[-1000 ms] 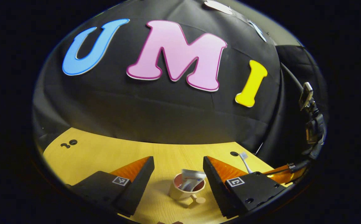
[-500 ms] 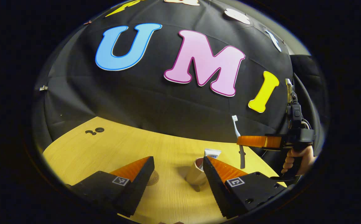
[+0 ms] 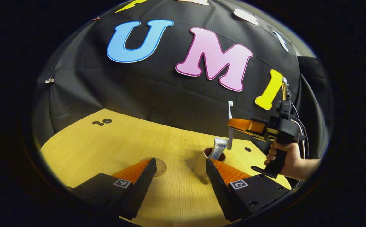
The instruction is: Put the toothbrush and toothpaste on the desktop into the cup, then pick up the cup and place it on the coaster on the desktop.
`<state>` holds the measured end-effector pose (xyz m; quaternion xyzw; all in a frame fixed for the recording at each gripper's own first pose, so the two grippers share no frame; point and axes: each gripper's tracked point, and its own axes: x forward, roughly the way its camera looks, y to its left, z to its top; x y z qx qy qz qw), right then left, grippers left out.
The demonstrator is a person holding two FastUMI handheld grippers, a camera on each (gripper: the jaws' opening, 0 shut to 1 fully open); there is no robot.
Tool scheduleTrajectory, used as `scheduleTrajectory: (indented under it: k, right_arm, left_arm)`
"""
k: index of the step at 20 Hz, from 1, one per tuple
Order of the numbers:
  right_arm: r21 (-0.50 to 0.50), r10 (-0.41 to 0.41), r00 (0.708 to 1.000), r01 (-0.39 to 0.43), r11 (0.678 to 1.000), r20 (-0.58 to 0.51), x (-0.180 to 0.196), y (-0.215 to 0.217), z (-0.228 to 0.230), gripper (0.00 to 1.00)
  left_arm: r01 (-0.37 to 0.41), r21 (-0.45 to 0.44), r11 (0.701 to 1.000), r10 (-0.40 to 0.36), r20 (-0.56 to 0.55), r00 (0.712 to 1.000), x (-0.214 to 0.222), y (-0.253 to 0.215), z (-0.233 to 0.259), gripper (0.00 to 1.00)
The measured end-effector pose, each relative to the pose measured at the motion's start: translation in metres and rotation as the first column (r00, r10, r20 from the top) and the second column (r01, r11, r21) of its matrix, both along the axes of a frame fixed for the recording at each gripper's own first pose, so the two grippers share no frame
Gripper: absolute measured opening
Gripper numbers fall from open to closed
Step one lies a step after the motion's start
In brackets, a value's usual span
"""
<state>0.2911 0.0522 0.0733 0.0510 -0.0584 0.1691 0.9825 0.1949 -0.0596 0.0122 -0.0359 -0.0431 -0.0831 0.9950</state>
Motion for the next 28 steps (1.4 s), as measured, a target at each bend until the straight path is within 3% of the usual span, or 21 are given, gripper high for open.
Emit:
scheduleTrajectory:
  k: [7, 10, 14, 21, 23, 24, 26, 27, 28]
  right_arm:
    - [-0.081, 0.006, 0.997, 0.000, 0.997, 0.073, 0.010, 0.006, -0.021, 0.05]
    - [-0.066, 0.053, 0.990, -0.044, 0.997, 0.131, -0.003, 0.013, -0.029, 0.05]
    - [-0.049, 0.004, 0.976, 0.007, 0.999, 0.219, -0.011, -0.002, -0.026, 0.08]
    - [0.030, -0.010, 0.986, 0.005, 1.000, 0.167, -0.008, -0.017, -0.028, 0.12]
    - [0.018, 0.002, 0.988, -0.005, 1.000, 0.156, -0.016, -0.017, -0.029, 0.23]
    - [0.013, 0.009, 0.988, -0.011, 1.000, 0.157, -0.023, -0.017, -0.027, 0.16]
    - [-0.001, 0.012, 0.984, -0.012, 1.000, 0.178, -0.037, -0.018, -0.016, 0.33]
    - [-0.005, 0.015, 0.982, -0.015, 1.000, 0.188, -0.046, -0.018, -0.010, 0.36]
    - [-0.003, 0.009, 0.983, -0.009, 1.000, 0.186, -0.051, -0.019, -0.006, 0.54]
  left_arm:
    - [-0.004, -0.029, 1.000, 0.004, 0.006, 1.000, 0.007, 0.004, 0.000, 0.98]
    - [-0.005, -0.029, 1.000, 0.005, -0.005, 1.000, 0.012, 0.005, -0.009, 0.98]
    - [0.008, -0.042, 0.999, -0.009, -0.025, 1.000, 0.016, -0.002, -0.018, 0.98]
    - [0.047, -0.012, 0.999, -0.048, -0.031, 0.998, 0.015, -0.026, -0.025, 0.97]
    - [0.054, -0.008, 0.999, -0.054, -0.028, 0.998, 0.013, -0.031, -0.023, 0.97]
    - [0.057, -0.011, 0.998, -0.058, -0.028, 0.998, 0.011, -0.032, -0.023, 0.98]
    - [0.060, -0.022, 0.998, -0.060, -0.024, 0.998, 0.009, -0.033, -0.021, 0.97]
    - [0.058, -0.028, 0.998, -0.058, -0.021, 0.998, 0.007, -0.033, -0.018, 0.98]
    - [0.056, -0.034, 0.998, -0.056, -0.015, 0.998, 0.006, -0.032, -0.016, 0.97]
